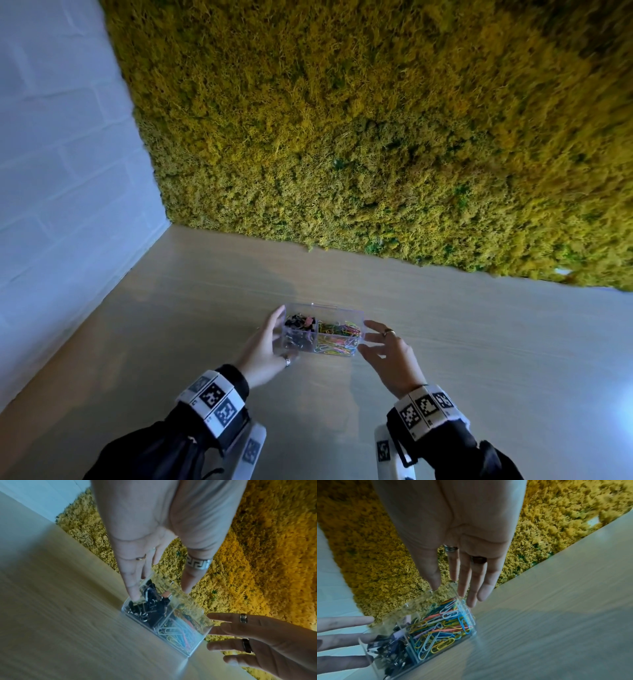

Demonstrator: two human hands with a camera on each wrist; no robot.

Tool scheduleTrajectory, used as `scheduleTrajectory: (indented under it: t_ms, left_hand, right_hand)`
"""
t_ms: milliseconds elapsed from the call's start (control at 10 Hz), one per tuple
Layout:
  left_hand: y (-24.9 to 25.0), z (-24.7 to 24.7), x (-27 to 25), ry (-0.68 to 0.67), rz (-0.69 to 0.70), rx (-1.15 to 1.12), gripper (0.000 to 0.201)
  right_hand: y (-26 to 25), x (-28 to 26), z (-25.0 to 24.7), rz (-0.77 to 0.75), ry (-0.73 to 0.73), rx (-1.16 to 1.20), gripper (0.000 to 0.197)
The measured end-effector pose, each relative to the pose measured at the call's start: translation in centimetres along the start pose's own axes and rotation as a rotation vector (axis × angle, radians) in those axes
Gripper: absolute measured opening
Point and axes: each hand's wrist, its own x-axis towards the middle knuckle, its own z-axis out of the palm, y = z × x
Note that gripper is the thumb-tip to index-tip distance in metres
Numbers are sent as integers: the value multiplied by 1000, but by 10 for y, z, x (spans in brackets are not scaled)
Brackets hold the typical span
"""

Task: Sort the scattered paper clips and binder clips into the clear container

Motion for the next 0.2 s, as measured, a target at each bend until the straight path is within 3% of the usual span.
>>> scheduleTrajectory:
  t_ms: [100,200]
  left_hand:
    - [4,3,-2,-93,-12,24,91]
    - [4,1,-6,-64,-49,38,86]
  right_hand:
    - [6,-6,-2,26,18,11,46]
    - [10,-15,-4,40,43,1,51]
